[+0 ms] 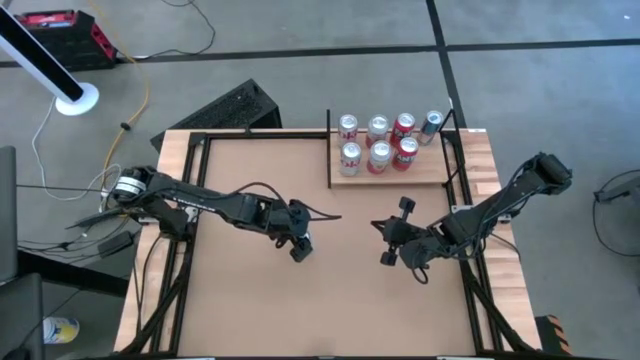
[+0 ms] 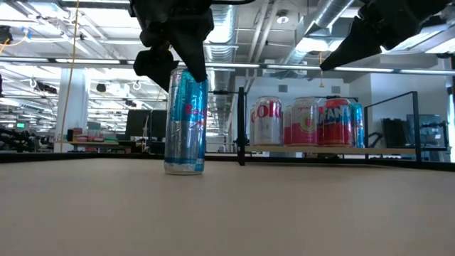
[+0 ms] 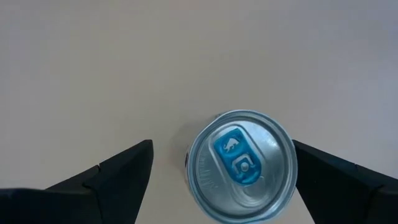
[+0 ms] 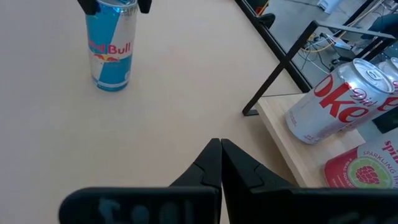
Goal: Place canned beverage on shelf
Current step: Put the blue soda can on the shelf
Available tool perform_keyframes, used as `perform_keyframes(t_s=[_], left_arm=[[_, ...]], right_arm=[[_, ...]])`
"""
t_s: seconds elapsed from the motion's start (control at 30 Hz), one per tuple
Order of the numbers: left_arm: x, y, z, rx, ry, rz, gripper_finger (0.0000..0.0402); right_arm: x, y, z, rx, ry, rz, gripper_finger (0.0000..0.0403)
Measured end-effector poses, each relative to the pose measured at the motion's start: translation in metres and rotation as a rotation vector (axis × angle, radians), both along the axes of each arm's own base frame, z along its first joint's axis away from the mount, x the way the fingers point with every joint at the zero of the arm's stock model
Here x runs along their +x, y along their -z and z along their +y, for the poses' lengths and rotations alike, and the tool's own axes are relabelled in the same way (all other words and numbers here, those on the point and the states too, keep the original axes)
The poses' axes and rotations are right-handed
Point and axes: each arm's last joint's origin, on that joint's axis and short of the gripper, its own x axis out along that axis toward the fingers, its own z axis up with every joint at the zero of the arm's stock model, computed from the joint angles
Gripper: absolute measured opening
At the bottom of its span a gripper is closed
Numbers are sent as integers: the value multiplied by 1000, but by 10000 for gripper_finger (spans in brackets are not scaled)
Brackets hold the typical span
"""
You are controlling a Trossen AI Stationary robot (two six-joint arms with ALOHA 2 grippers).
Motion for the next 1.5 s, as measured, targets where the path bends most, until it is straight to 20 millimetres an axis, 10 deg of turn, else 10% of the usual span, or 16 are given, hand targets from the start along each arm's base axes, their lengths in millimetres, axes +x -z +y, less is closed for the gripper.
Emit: perform_keyframes(t_s=[0.73,1.03,1.5], left_arm=[[1,0,5,-26,18,0,225],[14,-34,7,59,89,-111,225],[111,-54,29,233,396,-150,227]], right_arm=[[0,0,0,0,0,0,25],[-4,2,0,-20,-6,39,25],[-34,-2,8,0,43,24,25]])
